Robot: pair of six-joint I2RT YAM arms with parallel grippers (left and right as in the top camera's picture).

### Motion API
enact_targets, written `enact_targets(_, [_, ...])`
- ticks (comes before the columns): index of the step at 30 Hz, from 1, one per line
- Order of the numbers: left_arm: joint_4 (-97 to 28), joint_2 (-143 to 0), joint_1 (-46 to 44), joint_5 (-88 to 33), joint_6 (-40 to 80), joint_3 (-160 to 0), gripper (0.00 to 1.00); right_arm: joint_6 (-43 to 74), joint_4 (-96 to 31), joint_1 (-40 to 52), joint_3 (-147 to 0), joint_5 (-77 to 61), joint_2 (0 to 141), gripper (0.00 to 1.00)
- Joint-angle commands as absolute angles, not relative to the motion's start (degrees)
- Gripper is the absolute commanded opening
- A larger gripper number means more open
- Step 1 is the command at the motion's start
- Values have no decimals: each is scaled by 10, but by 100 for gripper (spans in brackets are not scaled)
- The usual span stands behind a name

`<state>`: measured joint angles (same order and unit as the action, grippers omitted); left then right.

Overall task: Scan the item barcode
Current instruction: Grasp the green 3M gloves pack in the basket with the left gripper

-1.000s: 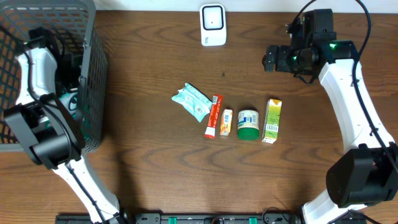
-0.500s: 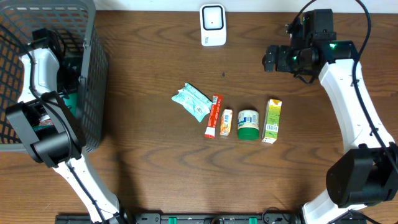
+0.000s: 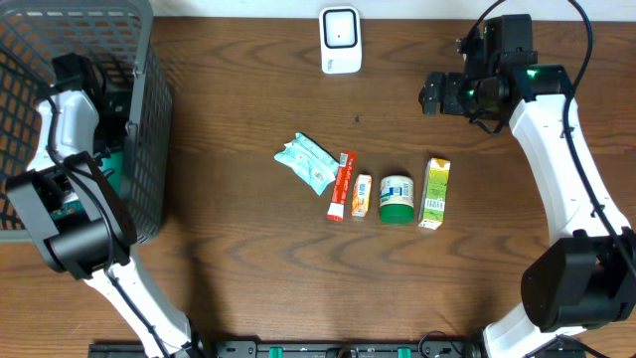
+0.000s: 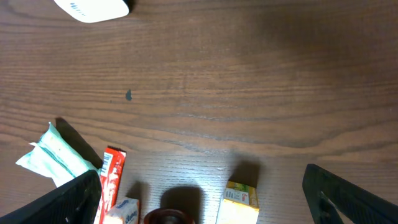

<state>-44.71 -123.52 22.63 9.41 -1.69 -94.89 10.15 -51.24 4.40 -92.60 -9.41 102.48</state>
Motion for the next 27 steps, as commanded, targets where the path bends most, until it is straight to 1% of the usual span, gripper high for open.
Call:
enact_targets(1, [-433, -1263, 252, 101, -30, -920, 53, 107, -512, 42, -929, -97, 1016, 99])
enact_targets(5, [-425, -1263, 279, 101, -30, -920, 50, 107, -512, 42, -929, -97, 1016, 99])
enact_targets(8, [-425, -1263, 293, 99, -30, -920, 13, 107, -512, 42, -929, -97, 1016, 99])
enact_targets(9, [-425, -1262, 296, 95, -30, -920, 7, 107, -513, 42, -929, -97, 1016, 99])
enact_targets(16, [-429, -1228, 306, 15, -25, -938, 7, 107, -512, 42, -929, -97, 1016, 99])
enact_targets(21, [-420, -1142, 306, 16, 8, -938, 7, 107, -513, 42, -929, -97, 1016, 99])
enact_targets(27, [-396, -1006, 306, 16, 54, -938, 7, 107, -513, 42, -929, -97, 1016, 99])
